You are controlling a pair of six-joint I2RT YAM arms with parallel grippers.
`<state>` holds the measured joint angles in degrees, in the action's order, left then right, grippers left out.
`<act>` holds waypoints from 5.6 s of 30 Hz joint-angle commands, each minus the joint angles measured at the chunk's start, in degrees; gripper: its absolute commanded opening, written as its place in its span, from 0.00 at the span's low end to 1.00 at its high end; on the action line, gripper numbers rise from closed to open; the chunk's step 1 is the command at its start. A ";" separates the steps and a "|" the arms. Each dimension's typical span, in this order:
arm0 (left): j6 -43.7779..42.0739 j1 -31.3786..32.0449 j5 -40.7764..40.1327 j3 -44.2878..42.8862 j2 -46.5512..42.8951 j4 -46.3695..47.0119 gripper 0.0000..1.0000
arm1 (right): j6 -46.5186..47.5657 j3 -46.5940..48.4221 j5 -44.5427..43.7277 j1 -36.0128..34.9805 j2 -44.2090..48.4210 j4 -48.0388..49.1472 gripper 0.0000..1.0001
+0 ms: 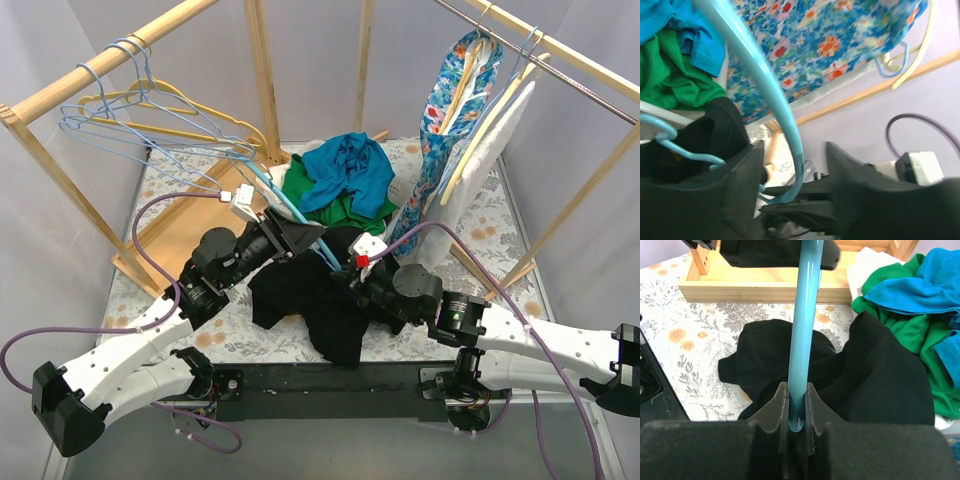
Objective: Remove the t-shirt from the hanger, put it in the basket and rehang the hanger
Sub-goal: Place the hanger at the clothesline, then pick up the T-shirt from the center of the board.
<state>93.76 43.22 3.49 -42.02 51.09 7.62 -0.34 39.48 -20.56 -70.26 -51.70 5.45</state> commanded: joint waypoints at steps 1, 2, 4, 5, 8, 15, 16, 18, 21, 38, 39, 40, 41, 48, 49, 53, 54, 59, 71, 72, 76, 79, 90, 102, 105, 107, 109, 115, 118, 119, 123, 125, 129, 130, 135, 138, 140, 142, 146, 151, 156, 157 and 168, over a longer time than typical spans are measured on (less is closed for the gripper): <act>-2.87 -0.07 -1.46 -1.84 -2.57 -0.67 0.61 | -2.03 1.30 -2.20 -0.32 3.45 3.25 0.01; -3.31 -0.07 -1.64 -2.01 -2.75 -1.02 0.62 | -2.21 1.38 -2.47 -0.32 3.97 3.07 0.01; -4.36 -0.07 -1.73 -2.36 -3.19 -1.29 0.65 | -2.56 2.09 -2.82 -0.32 4.15 2.03 0.01; -4.72 -0.07 -1.90 -2.54 -3.36 -1.64 0.68 | -3.00 2.35 -3.17 -0.32 4.07 1.58 0.01; -5.86 -0.07 -1.73 -3.07 -4.33 -2.78 0.82 | -4.05 3.32 -4.66 -0.32 4.15 0.35 0.01; -11.31 -0.07 2.92 -1.58 -10.83 -5.85 0.98 | -5.20 5.52 -11.43 -0.23 2.13 -1.50 0.01; -11.84 -0.07 3.28 -1.23 -12.14 -7.25 0.98 | -5.11 5.52 -11.87 -0.23 1.96 -1.32 0.01; -13.76 -0.07 4.24 -0.52 -15.91 -9.89 0.98 | -5.20 5.43 -12.14 0.03 1.69 -0.62 0.01; -16.23 -0.07 4.08 -0.43 -21.35 -15.34 0.98 | -4.50 5.60 -11.61 0.38 1.25 0.52 0.01; -19.22 -0.07 -20.53 -15.98 -38.17 -47.25 0.98 | 3.32 19.04 7.95 15.05 -12.98 8.25 0.01; -19.40 -0.07 -20.71 -16.51 -38.00 -47.78 0.98 | 4.37 20.18 9.29 15.15 -13.85 8.17 0.01; -19.49 -0.07 -20.97 -16.95 -37.99 -48.48 0.98 | 5.08 22.80 10.70 15.41 -15.34 7.91 0.01; -19.66 -0.07 -21.59 -17.30 -37.99 -48.92 0.98 | 5.52 23.96 12.80 15.42 -15.97 7.47 0.01; -20.80 -0.07 -24.58 -18.71 -39.14 -50.42 0.98 | 8.95 31.86 17.13 16.03 -19.04 4.75 0.01; -20.98 -0.07 -24.67 -19.06 -39.05 -50.51 0.98 | 9.39 33.01 17.82 16.29 -20.62 4.31 0.01; -20.98 -0.07 -24.58 -20.03 -38.79 -50.68 0.98 | 11.85 41.18 20.20 17.78 -26.24 3.08 0.01; -21.07 -0.07 -24.58 -20.12 -38.70 -50.86 0.98 | 12.11 44.77 20.20 18.05 -27.47 2.55 0.01; -20.63 -0.07 -24.40 -20.47 -39.05 -51.12 0.98 | 12.47 53.76 26.79 20.07 -36.26 1.05 0.01; -19.93 -0.07 -23.79 -20.82 -38.96 -51.30 0.98 | 9.48 75.62 34.97 21.30 -53.93 0.00 0.01; -19.84 -0.07 -23.53 -20.91 -38.87 -51.21 0.98 | 9.31 77.48 35.14 21.22 -56.81 -0.53 0.01; -19.40 -0.07 -23.17 -21.09 -39.14 -51.12 0.98 | 8.43 83.82 35.24 21.39 -62.46 -2.38 0.01; -19.31 -0.07 -23.26 -21.17 -39.23 -51.56 0.98 | 7.90 83.74 35.06 21.39 -63.78 -2.11 0.01; -21.15 -0.07 -24.58 -20.21 -39.49 -51.48 0.98 | 8.60 63.46 27.33 21.39 -48.70 3.32 0.41; -23.53 -0.07 -25.11 -15.20 -33.61 -49.11 0.98 | 9.83 29.20 15.19 21.39 -20.75 4.05 0.72; -23.36 -0.07 -24.93 -12.57 -30.71 -47.53 0.98 | 7.56 20.67 13.27 21.22 -15.03 1.94 0.73; -23.09 -0.07 -24.76 -10.38 -29.13 -46.21 0.98 | 6.67 16.78 11.42 20.78 -12.73 -0.77 0.73; -22.83 -0.07 -24.06 -8.79 -28.33 -43.92 0.98 | 5.44 12.23 9.15 20.08 -9.92 -3.16 0.73; -22.21 -0.15 -23.44 -3.95 -25.69 -39.00 0.98 | -1.83 4.47 5.87 19.55 -5.34 -10.29 0.71; -22.04 -0.07 -22.74 -3.33 -24.55 -38.29 0.98 | -4.22 -0.36 9.11 19.46 -4.02 -9.32 0.73; -21.95 -0.07 -22.65 -3.16 -24.29 -38.20 0.98 | -4.49 -1.85 10.35 19.46 -4.11 -8.97 0.73; -21.77 -0.07 -21.94 -2.45 -24.11 -38.12 0.98 | -5.64 -4.84 17.99 18.76 -7.43 -3.54 0.75; -21.60 -0.07 -21.86 -2.28 -24.28 -38.20 0.98 | -6.07 -5.90 23.79 18.49 -9.72 2.00 0.77; -21.51 -0.07 -22.38 -2.19 -25.16 -39.08 0.98 | -6.69 -5.74 30.91 16.57 -15.00 7.72 0.80; -21.42 -0.07 -22.47 -2.19 -25.25 -39.26 0.98 | -6.52 -5.30 31.45 16.12 -16.14 8.08 0.80; -21.60 -0.07 -22.91 -2.45 -26.22 -40.66 0.98 | -4.15 -3.36 29.53 12.26 -22.38 7.21 0.98; -21.60 -0.07 -23.08 -2.28 -26.74 -40.84 0.98 | -3.53 -3.19 27.24 10.76 -27.03 5.89 0.98; -21.60 -0.07 -23.17 -2.10 -26.92 -40.93 0.98 | -3.35 -3.27 26.19 10.23 -30.98 5.18 0.98; -21.86 -0.07 -23.17 -2.01 -27.10 -41.10 0.98 | -3.35 -3.10 24.78 9.79 -35.02 4.57 0.98; -22.30 -0.07 -23.79 -2.19 -27.27 -41.54 0.98 | -3.61 -1.26 21.36 9.18 -41.88 2.55 0.98; -22.39 -0.07 -24.23 -2.98 -27.80 -42.33 0.98 | -9.76 3.66 6.51 9.26 -47.87 -5.35 0.01; -22.48 -0.07 -24.93 -3.95 -28.06 -43.65 0.98 | -10.39 4.89 1.94 9.26 -40.16 -7.19 0.01; -22.56 -0.07 -25.28 -4.21 -28.15 -44.17 0.98 | -9.95 5.68 0.88 9.26 -36.23 -7.91 0.01; -22.21 -0.07 -25.81 -4.21 -28.77 -44.53 0.98 | 0.16 21.94 -14.85 10.67 -20.28 -8.37 0.01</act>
<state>71.96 43.22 -21.08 -44.64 22.74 -36.07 -4.80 53.89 -26.41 -60.47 -75.37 -8.47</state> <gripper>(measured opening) 0.981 0.233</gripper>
